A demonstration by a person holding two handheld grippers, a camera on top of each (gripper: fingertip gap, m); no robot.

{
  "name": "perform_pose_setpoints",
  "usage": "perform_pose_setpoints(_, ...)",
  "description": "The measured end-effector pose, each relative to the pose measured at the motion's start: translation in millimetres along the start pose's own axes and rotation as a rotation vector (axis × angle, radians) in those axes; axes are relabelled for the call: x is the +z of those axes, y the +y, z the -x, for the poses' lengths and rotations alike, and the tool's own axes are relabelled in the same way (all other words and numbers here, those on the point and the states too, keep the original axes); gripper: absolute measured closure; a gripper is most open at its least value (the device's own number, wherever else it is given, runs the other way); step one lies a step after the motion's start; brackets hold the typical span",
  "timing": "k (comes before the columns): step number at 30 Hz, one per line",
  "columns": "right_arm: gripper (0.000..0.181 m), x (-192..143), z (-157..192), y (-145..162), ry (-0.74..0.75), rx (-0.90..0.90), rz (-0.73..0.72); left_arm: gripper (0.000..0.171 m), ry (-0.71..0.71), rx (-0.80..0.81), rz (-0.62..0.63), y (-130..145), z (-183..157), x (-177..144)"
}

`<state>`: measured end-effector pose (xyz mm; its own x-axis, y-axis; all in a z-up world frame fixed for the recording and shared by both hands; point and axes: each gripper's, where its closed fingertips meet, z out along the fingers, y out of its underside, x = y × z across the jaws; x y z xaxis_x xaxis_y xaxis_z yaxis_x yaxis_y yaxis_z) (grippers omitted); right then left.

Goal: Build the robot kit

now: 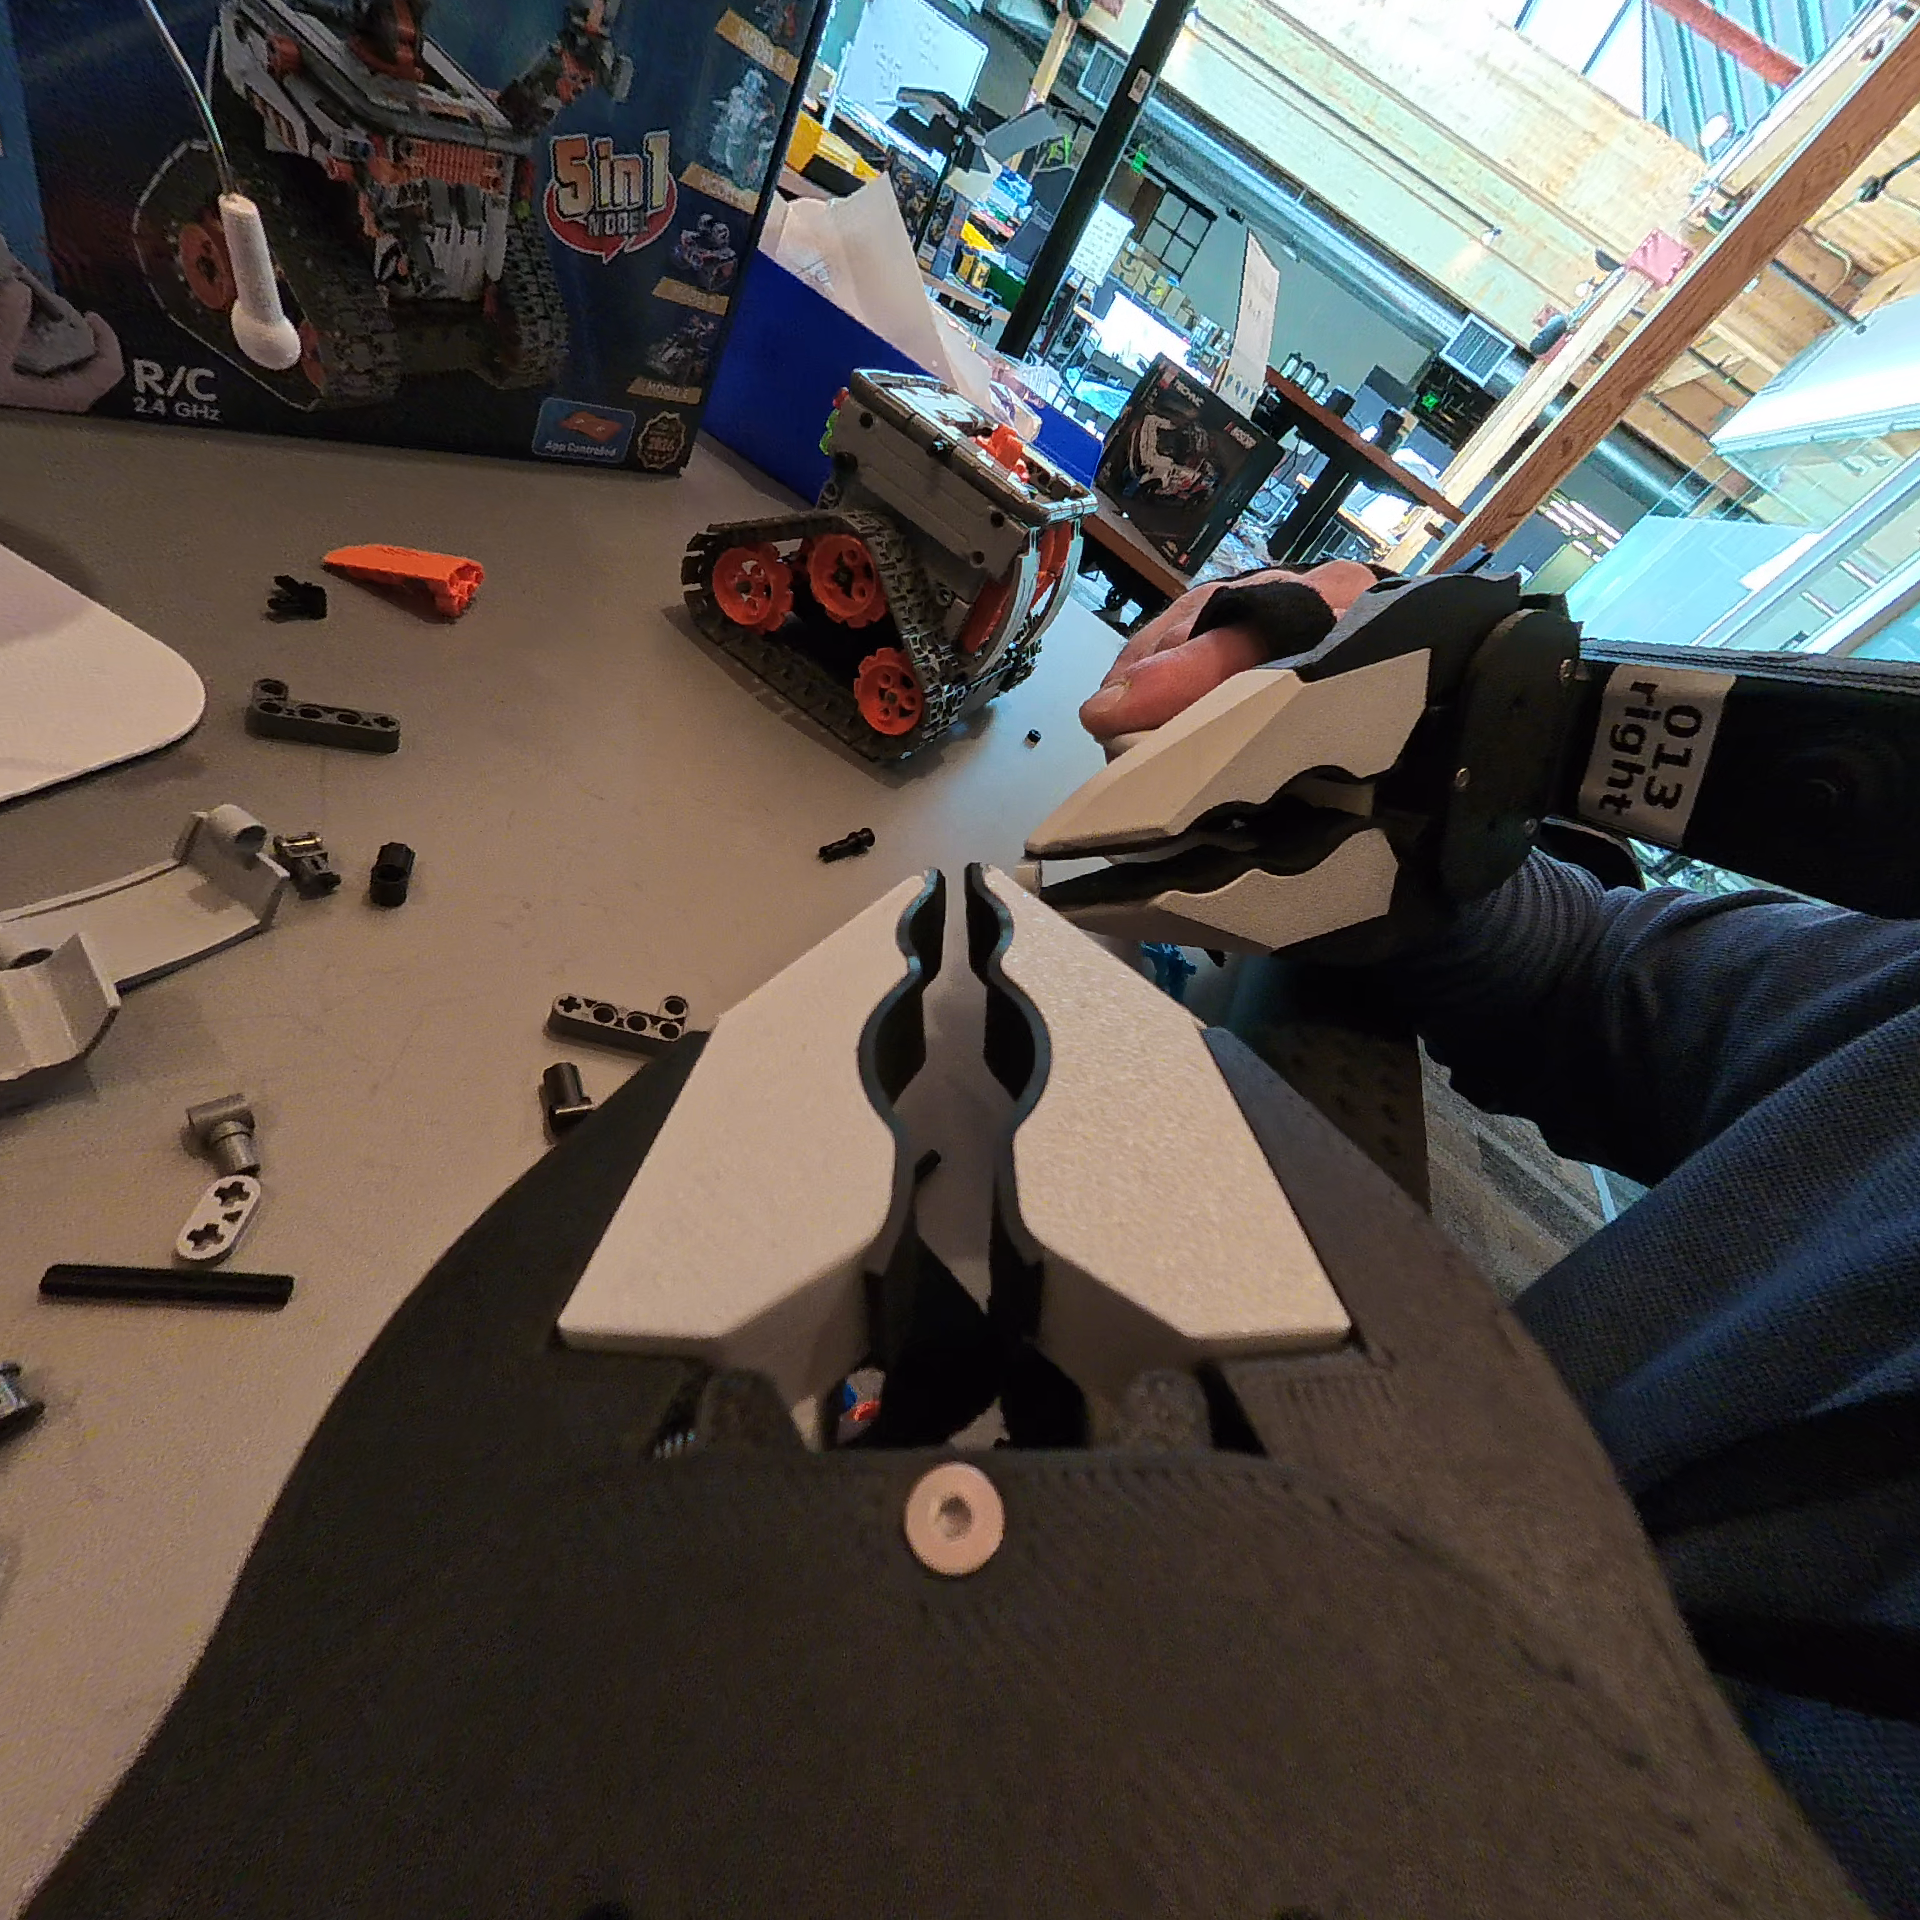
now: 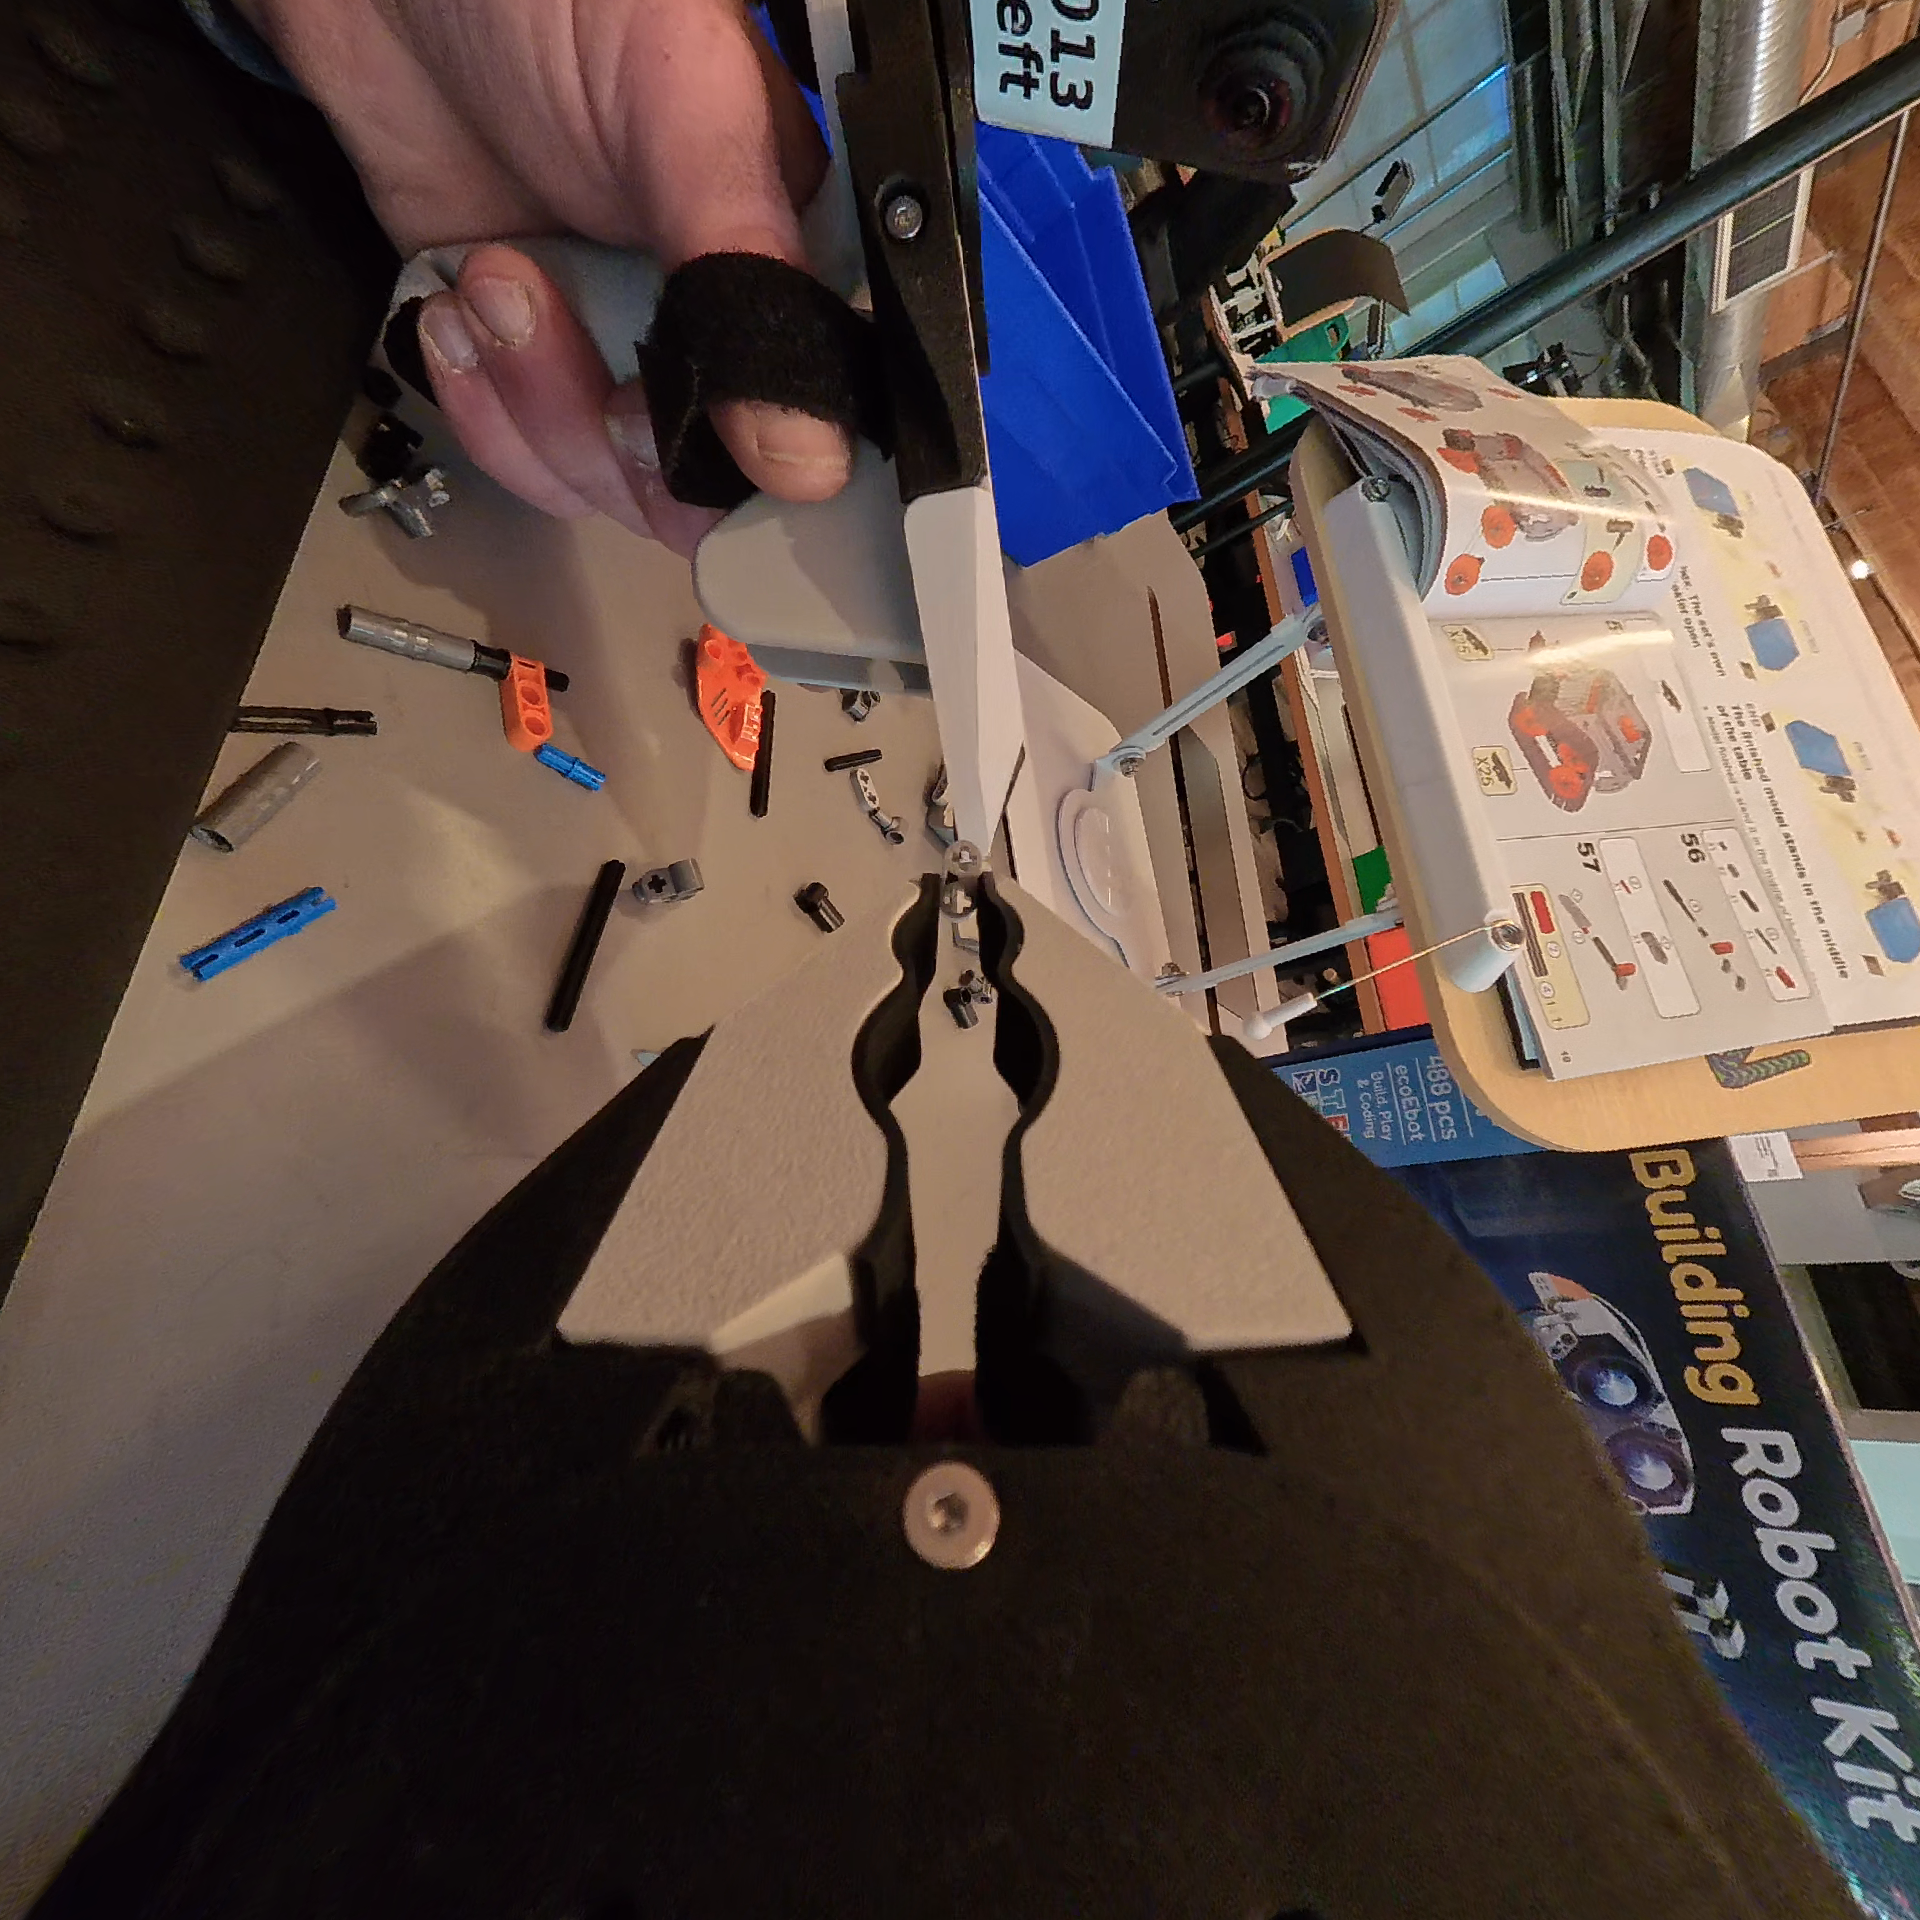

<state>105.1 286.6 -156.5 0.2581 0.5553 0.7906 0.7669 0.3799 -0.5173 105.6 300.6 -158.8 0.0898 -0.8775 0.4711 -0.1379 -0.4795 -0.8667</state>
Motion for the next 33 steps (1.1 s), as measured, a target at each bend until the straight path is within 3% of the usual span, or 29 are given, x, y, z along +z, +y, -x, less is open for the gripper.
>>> perform_pose_setpoints(33,0.177,-0.4,-7.8,2.7,0.033,0.012,-0.007,0.162,-0.019,0.002,-0.017,-2.8,4.8,-1.9)
